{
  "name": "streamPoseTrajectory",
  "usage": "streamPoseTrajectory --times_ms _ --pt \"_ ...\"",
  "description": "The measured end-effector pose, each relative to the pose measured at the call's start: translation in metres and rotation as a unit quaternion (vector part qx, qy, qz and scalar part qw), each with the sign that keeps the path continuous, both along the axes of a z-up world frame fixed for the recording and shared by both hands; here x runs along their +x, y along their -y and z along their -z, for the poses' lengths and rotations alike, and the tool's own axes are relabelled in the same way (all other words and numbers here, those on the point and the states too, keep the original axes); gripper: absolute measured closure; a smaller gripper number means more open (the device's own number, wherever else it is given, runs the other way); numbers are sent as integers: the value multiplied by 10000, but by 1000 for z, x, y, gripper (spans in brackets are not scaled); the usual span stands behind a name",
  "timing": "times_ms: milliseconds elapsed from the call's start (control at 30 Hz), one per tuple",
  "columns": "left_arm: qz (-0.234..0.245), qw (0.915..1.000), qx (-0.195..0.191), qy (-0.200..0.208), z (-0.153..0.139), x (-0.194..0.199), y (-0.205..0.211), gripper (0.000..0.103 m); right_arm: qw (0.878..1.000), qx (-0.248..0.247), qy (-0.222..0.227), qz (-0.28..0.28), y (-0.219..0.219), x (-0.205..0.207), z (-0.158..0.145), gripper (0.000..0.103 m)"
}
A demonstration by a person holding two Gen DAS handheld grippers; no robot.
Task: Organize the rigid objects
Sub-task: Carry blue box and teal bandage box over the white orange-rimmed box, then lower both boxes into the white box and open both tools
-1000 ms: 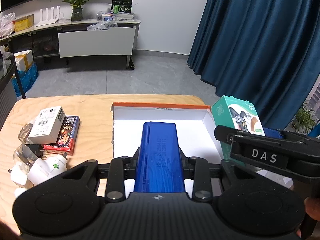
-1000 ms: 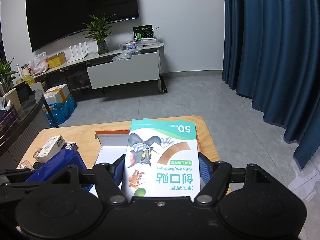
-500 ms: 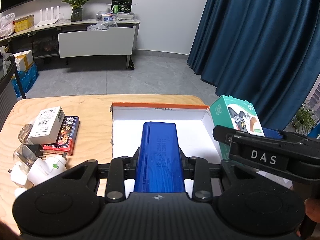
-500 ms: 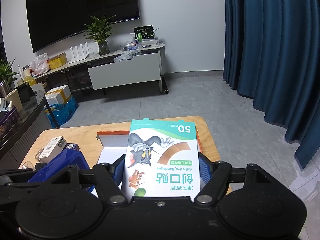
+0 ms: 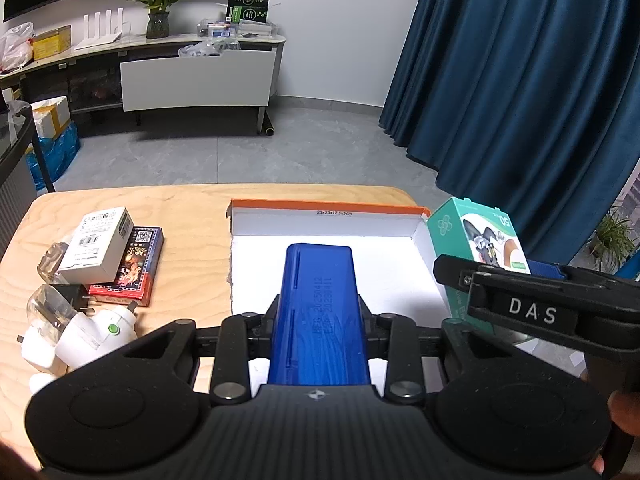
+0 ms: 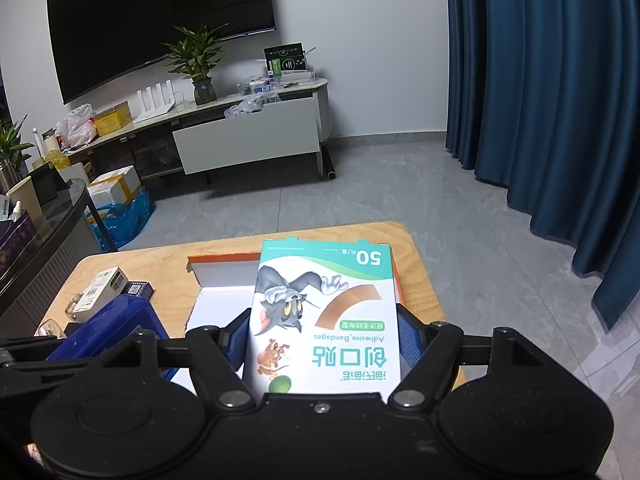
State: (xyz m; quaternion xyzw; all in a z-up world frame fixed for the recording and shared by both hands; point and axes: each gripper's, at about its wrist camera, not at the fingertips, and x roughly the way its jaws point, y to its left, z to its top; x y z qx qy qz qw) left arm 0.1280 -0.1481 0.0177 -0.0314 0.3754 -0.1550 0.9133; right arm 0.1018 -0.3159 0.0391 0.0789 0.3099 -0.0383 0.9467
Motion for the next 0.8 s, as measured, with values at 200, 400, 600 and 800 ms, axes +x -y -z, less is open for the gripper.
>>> streamPoseTrajectory --times_ms 200,400,600,800 --pt "8 10000 26 -68 5 6 0 70 9999 -2 -118 -99 1 14 5 19" --pt "78 9999 53 -109 9 18 7 70 9996 -14 -267 -129 4 32 12 19" --pt "154 9998 79 -127 10 30 16 70 9990 -200 -389 -108 2 48 17 19" --pt "155 9996 131 -204 16 38 21 70 9986 -212 -489 -56 3 62 20 19"
